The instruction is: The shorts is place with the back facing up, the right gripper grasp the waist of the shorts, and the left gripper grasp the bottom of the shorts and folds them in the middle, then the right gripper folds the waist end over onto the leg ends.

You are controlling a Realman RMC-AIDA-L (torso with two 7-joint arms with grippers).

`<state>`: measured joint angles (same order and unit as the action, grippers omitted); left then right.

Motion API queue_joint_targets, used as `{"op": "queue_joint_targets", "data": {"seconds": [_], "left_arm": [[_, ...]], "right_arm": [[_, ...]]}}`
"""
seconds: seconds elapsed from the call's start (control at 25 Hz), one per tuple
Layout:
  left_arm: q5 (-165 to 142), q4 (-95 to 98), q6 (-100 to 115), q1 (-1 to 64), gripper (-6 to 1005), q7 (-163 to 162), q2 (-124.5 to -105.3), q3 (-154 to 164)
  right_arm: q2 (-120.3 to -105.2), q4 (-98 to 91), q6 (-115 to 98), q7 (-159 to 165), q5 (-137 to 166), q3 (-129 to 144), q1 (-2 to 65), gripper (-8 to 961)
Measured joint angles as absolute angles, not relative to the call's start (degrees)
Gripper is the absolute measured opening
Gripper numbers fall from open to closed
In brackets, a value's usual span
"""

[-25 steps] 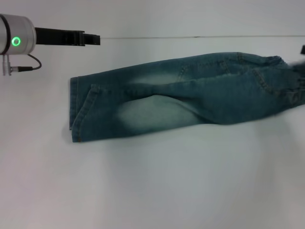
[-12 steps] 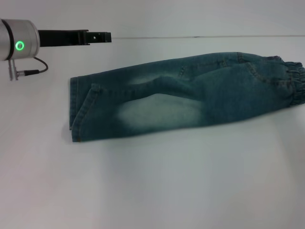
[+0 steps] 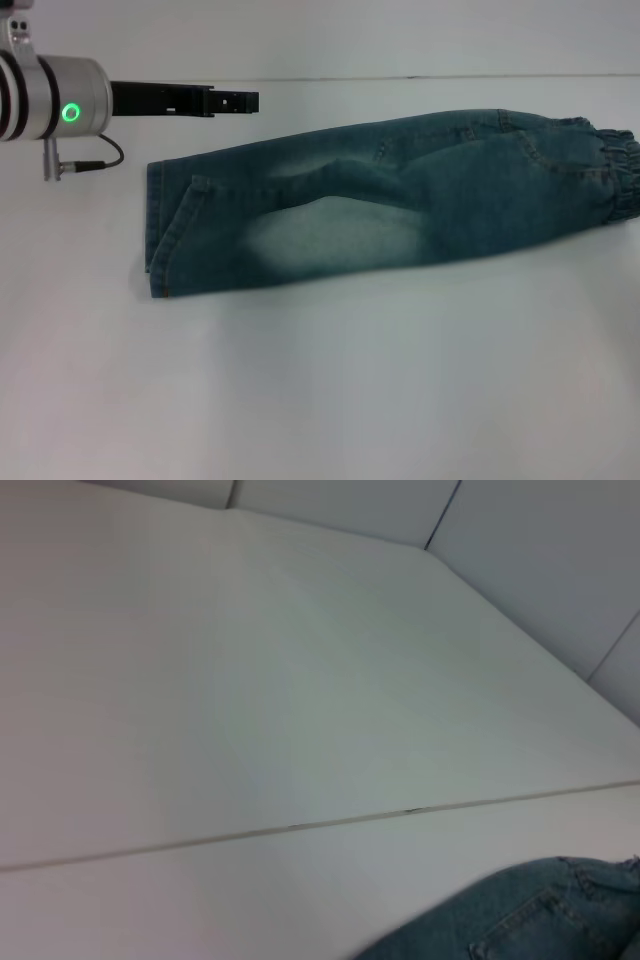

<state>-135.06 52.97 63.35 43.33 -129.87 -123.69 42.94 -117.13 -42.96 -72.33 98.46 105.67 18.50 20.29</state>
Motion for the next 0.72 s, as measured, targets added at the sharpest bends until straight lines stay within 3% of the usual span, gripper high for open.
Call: {"op": "queue_joint_targets", "data": {"seconds": [0.72], "left_arm": [[-161.8, 50.8, 55.2, 46.9, 919, -139.6, -123.34, 53.6]], "right_arm": [[-117.06, -41.4, -77.1, 99.0, 105.6, 15.7, 19.6, 942]]}}
